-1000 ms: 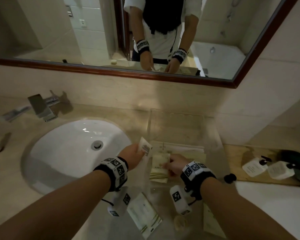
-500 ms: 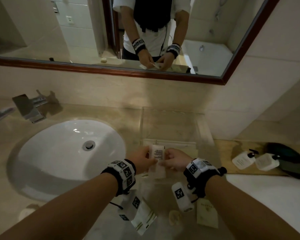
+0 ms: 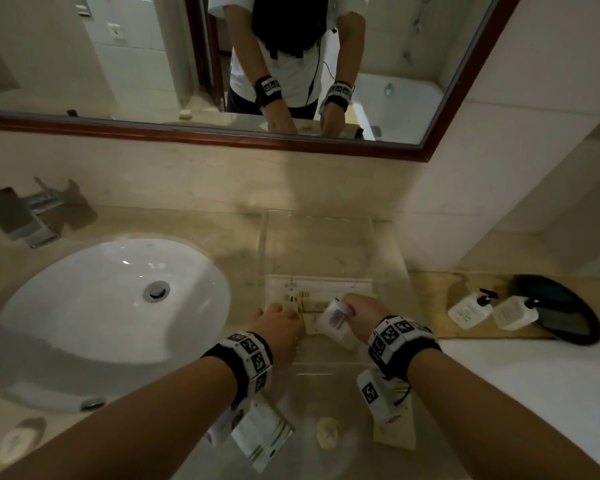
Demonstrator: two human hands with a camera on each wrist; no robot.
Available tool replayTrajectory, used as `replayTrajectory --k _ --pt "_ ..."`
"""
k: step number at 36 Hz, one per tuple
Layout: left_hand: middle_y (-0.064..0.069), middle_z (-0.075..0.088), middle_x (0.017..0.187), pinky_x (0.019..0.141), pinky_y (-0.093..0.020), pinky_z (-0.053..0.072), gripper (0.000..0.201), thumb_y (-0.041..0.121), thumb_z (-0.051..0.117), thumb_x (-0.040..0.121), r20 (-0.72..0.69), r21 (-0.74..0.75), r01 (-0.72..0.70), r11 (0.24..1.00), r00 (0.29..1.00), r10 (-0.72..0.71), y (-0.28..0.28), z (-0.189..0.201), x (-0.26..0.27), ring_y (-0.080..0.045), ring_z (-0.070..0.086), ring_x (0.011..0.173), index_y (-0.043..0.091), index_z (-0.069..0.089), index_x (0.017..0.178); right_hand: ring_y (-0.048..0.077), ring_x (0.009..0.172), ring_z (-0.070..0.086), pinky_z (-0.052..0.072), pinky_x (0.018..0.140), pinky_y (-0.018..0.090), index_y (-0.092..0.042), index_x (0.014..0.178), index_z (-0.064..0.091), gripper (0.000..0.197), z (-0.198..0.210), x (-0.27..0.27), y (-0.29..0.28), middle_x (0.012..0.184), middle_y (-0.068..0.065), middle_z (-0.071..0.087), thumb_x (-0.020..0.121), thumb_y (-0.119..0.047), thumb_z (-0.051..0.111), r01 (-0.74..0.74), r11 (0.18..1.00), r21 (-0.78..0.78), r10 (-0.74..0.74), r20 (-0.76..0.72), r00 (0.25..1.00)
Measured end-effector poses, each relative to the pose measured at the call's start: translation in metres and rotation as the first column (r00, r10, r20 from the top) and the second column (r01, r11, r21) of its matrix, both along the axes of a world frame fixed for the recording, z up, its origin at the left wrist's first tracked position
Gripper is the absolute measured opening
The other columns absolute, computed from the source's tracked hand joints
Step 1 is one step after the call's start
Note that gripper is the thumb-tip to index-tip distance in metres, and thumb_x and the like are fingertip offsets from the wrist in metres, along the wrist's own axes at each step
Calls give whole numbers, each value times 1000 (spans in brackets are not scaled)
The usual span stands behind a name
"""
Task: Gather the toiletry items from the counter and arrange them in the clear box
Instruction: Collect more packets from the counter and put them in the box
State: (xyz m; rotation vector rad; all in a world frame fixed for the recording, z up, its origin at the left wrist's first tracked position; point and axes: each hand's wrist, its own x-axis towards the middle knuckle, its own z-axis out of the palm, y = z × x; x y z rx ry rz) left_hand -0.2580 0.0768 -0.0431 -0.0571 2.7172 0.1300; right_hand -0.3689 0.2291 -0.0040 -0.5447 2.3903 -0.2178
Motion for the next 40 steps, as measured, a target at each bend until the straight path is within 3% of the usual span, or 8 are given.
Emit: replayTrajectory --k 3,7,13,17,22,28,33,40 --pt "2 51 125 96 -46 35 35 28 52 88 -60 15 -53 998 997 54 8 5 -14 -25 42 120 26 55 122 30 104 57 40 82 31 -4 105 57 24 2 -3 -1 113 17 60 99 -18 38 30 998 -51 -32 -33 999" --pt "2 58 120 95 -43 33 32 32 54 88 -55 -60 -16 998 998 13 24 9 -36 -25 45 118 26 58 119 27 93 53 39 79 31 -9 94 51 19 -2 -6 4 112 18 59 100 -16 34 52 997 -66 -57 -89 994" --pt "-1 58 120 96 -43 35 34 33 53 88 -19 -87 -15 996 1000 13 36 -3 -56 -27 45 116 25 58 120 27 92 54 41 77 31 -12 87 49 14 -9 -8 14 103 14 58 94 -8 38 17 998 -59 -24 -125 992" --pt "-3 56 123 95 -43 39 38 30 54 88 8 -31 -71 997 997 71 36 -6 -63 -26 46 116 25 56 125 30 103 57 46 86 35 -8 106 58 19 -12 -5 17 113 11 58 93 -19 49 -86 996 11 87 -80 993" --pt "-8 54 121 91 -40 50 32 17 54 90 1 98 -123 988 992 123 29 -2 -68 -29 55 110 18 57 122 31 103 56 49 88 39 -9 111 56 25 -22 2 16 119 12 54 96 -24 45 -180 978 105 191 -103 976" --pt "-6 56 112 83 -39 51 20 15 50 89 -63 179 -146 973 985 159 26 -2 -68 -28 58 98 18 55 108 31 105 55 49 88 38 -12 118 50 26 -30 4 18 123 10 49 94 -21 48 -127 992 18 128 -140 982" --pt "-6 56 105 74 -37 48 21 14 47 88 -104 145 -92 985 989 107 28 -2 -68 -29 57 94 23 51 106 31 101 54 46 79 37 -12 122 41 38 -35 7 22 126 10 40 88 -14 57 -117 993 23 119 -203 972" --pt "-5 57 111 79 -37 45 24 18 48 90 -123 175 -71 982 988 93 24 -4 -70 -28 55 102 25 52 113 34 104 53 47 79 39 -14 132 35 48 -34 7 13 138 14 29 89 -8 54 -169 985 -21 154 -315 937"
